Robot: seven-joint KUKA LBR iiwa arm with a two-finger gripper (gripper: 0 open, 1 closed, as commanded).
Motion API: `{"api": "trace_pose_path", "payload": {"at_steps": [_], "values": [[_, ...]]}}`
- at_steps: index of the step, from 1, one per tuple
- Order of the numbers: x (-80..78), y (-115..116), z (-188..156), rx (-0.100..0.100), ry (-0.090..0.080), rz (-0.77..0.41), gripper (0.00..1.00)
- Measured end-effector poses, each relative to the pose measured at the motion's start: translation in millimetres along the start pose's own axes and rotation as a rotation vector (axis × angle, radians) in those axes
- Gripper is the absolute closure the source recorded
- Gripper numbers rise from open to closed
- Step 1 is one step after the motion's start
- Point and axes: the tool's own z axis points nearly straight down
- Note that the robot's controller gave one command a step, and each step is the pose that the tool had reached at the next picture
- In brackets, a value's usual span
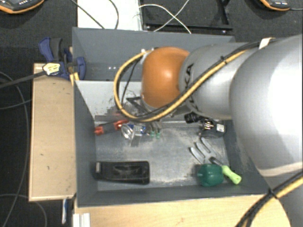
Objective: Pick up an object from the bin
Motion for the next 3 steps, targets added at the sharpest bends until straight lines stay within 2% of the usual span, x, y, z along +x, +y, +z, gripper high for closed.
{"api": "trace_pose_path", "payload": {"at_steps": [2,3], "values": [[1.2,0,-16,0.002,0.005,0.001,1.0],[0.6,0,-27,0.001,0.002,0.001,1.0]]}}
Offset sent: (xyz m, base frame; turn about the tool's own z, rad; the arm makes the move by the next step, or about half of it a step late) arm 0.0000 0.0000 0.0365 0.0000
